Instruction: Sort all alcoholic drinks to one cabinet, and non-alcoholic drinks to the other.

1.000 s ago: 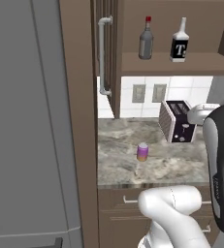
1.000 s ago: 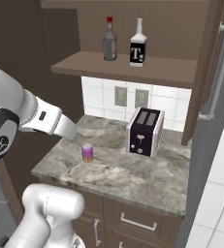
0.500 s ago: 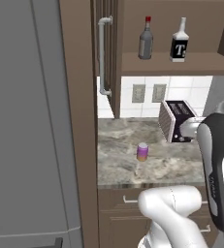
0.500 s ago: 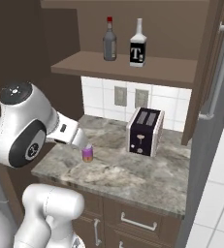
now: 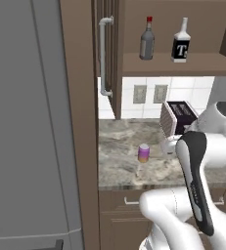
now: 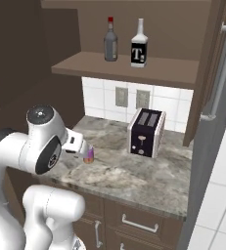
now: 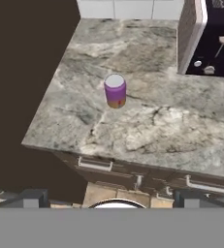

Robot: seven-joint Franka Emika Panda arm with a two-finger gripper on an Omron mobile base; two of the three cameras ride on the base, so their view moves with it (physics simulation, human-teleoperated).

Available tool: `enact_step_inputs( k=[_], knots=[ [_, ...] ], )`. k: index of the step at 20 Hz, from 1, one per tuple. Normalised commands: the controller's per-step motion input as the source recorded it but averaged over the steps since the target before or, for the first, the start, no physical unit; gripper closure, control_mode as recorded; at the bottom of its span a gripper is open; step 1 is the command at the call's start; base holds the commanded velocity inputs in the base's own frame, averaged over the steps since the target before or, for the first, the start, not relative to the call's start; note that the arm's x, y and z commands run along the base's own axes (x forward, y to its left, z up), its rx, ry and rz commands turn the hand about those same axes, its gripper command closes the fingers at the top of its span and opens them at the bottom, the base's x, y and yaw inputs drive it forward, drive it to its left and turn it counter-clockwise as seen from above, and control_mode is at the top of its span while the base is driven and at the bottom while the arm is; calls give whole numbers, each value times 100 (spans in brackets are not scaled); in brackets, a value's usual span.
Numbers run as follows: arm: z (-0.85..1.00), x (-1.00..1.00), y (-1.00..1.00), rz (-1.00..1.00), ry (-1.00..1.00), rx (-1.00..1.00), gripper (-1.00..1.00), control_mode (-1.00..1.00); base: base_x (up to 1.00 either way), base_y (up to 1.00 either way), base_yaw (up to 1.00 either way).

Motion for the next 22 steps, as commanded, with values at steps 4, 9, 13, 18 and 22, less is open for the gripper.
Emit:
enact_step_inputs(
  k=[4,9,13,18,22],
  knots=[
    [-38,48,36,0,0,-2,-100,-100,0,0,0],
    [-23,36,4,0,0,-1,-100,-100,0,0,0],
    [-34,40,0,0,0,0,-100,-100,0,0,0],
    [-26,34,0,0,0,0,-100,-100,0,0,0],
    [-23,33,0,0,1,0,-100,-100,0,0,0]
  ],
)
